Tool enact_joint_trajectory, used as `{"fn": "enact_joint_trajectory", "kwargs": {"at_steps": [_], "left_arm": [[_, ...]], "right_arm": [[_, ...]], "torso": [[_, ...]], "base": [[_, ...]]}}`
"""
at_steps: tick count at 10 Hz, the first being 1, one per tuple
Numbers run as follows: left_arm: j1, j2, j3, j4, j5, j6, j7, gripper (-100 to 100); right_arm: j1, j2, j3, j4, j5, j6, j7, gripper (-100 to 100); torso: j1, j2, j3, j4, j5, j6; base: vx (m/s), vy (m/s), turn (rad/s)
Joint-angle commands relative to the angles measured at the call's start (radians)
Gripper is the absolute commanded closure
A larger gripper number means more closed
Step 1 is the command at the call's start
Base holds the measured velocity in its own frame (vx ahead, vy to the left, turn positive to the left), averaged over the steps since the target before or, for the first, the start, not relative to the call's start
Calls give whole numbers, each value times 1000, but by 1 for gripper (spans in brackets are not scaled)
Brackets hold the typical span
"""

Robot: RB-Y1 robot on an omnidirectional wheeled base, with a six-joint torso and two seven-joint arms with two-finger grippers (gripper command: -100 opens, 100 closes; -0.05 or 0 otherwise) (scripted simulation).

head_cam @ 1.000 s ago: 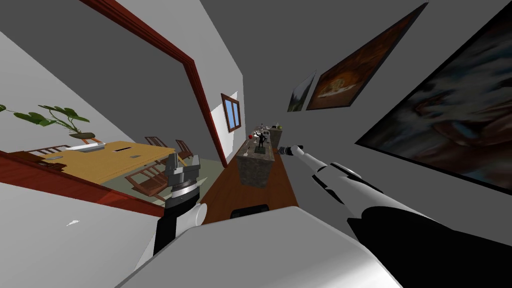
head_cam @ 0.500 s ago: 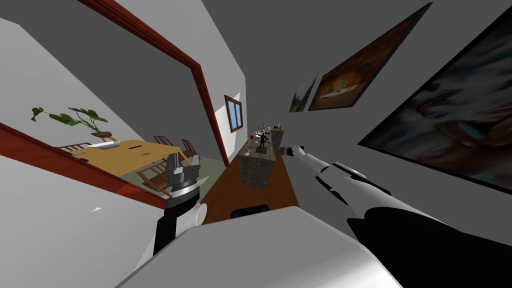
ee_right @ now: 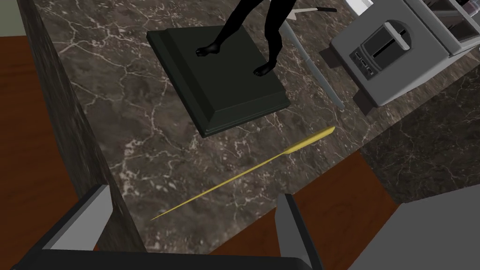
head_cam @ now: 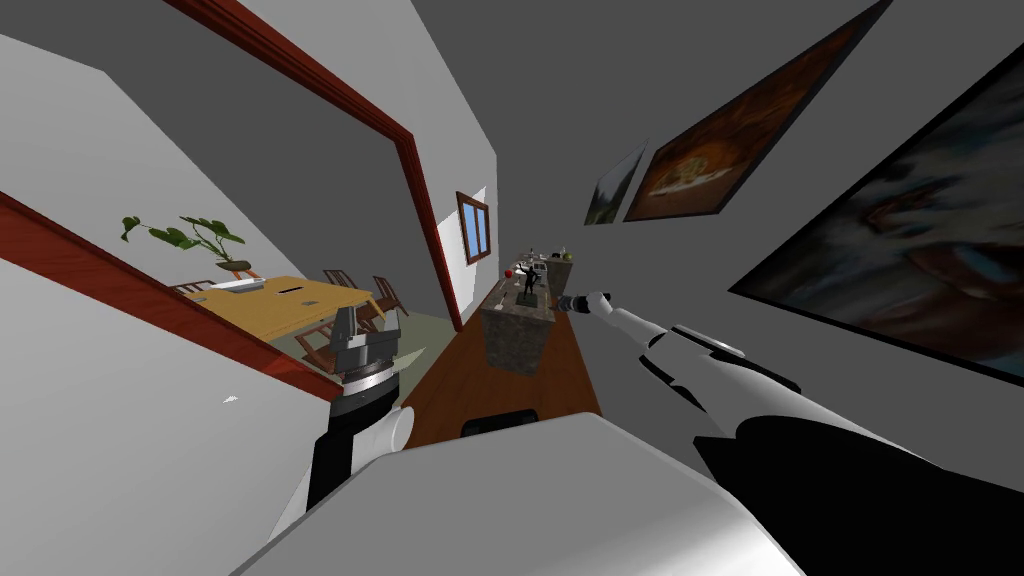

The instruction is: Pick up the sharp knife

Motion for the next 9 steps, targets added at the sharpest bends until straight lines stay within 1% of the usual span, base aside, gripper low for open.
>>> {"fn": "enact_joint_trajectory", "kwargs": {"at_steps": [1,2,3,5,6,9], "left_arm": [[0,0,0,0,0,0,0,0],[0,0,0,0,0,0,0,0],[0,0,0,0,0,0,0,0],[0,0,0,0,0,0,0,0],[0,0,0,0,0,0,0,0],[0,0,0,0,0,0,0,0]], "right_arm": [[1,1,1,1,-32,0,2,-100],[18,-50,51,-43,-70,-2,17,-100],[18,-50,73,-43,-97,-2,17,-100],[18,-50,73,-43,-157,-2,17,-100],[18,-50,73,-43,-172,-2,17,-100],[18,-50,73,-43,-172,-2,17,-100]], "torso": [[0,0,0,0,0,0],[0,0,0,0,0,0],[3,2,1,0,0,-1],[2,1,1,0,0,0],[1,1,0,0,0,0],[0,0,0,0,0,0]], "base": [[0,0,0],[-47,50,154],[-43,46,143],[-9,10,30],[13,-14,-44],[-5,5,15]]}}
